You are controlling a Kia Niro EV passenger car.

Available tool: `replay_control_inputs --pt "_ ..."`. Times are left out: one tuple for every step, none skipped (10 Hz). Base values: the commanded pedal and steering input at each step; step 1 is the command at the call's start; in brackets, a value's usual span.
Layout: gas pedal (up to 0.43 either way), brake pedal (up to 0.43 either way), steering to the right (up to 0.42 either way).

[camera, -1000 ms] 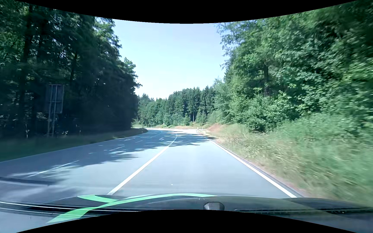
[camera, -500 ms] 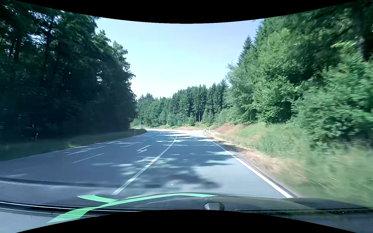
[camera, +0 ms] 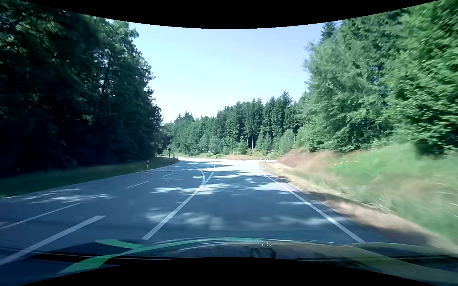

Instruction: Follow the waypoints while adhering to traffic rules and regulations

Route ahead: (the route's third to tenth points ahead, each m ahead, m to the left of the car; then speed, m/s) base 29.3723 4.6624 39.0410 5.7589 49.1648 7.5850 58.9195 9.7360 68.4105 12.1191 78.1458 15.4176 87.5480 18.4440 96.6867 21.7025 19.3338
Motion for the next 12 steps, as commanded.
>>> replay_control_inputs --pt "0.138 0.0 -0.021" --pt "0.157 0.0 -0.022" --pt "0.157 0.0 -0.023" --pt "0.177 0.0 -0.024" --pt "0.177 0.0 -0.024" --pt "0.177 0.0 -0.024" --pt "0.157 0.0 -0.024" --pt "0.11 0.0 -0.025" --pt "0.11 0.0 -0.026" --pt "0.11 0.0 -0.025" --pt "0.11 0.0 -0.025" --pt "0.118 0.0 -0.025"
